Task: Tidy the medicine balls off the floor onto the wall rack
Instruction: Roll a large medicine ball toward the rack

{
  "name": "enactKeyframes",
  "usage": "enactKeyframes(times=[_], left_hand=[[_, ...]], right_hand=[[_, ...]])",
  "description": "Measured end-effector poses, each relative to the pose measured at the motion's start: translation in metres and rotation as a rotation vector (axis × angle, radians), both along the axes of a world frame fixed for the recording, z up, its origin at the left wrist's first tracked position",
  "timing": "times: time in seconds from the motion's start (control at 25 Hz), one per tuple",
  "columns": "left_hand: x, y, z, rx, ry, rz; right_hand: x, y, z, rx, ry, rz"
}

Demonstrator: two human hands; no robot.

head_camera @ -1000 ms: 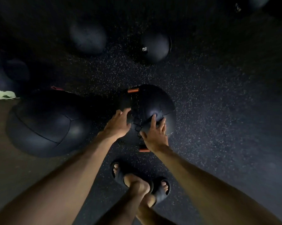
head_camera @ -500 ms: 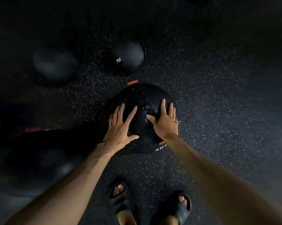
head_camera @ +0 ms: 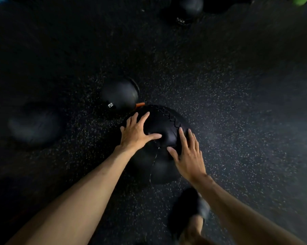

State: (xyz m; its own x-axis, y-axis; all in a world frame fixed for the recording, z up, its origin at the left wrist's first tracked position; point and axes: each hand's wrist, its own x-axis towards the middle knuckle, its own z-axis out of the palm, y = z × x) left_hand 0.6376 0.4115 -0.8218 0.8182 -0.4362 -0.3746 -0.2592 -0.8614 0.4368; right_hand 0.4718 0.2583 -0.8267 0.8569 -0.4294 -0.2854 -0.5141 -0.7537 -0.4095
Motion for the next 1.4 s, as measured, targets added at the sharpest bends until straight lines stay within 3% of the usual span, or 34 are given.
enactKeyframes(times=[0.24,0.48,0.68,0.84,0.96,1.08,1.16,1.28,1.4], left_hand=[[0.058,-0.070,-0.023,-0.202,-0.130,0.144],[0.084,-0.076,-0.034,-0.205,-0.340,-0.254],[0.132,-0.141,-0.038,-0.151,-0.377,-0.214],[0.192,-0.217,-0.038,-0.039,-0.308,-0.102],[0.230,-0.253,-0.034,0.088,-0.219,0.049],[0.251,-0.262,-0.033,0.117,-0.197,0.094],[0.255,-0.247,-0.033,0.025,-0.256,0.046],[0.243,-0.213,-0.035,-0.167,-0.369,-0.198],[0.261,-0.203,-0.040,-0.166,-0.388,-0.333]], right_hand=[[0.102,-0.067,-0.015,0.170,-0.007,-0.201],[0.217,-0.137,-0.029,0.244,0.076,-0.335],[0.247,-0.188,-0.045,0.318,-0.024,-0.424],[0.230,-0.206,-0.048,0.208,-0.258,-0.162],[0.226,-0.206,-0.049,0.115,-0.236,0.003],[0.244,-0.215,-0.048,0.116,-0.175,0.004],[0.263,-0.225,-0.049,0.122,-0.140,-0.020],[0.309,-0.247,-0.048,0.193,-0.052,-0.114],[0.381,-0.270,-0.048,0.230,0.021,-0.215]])
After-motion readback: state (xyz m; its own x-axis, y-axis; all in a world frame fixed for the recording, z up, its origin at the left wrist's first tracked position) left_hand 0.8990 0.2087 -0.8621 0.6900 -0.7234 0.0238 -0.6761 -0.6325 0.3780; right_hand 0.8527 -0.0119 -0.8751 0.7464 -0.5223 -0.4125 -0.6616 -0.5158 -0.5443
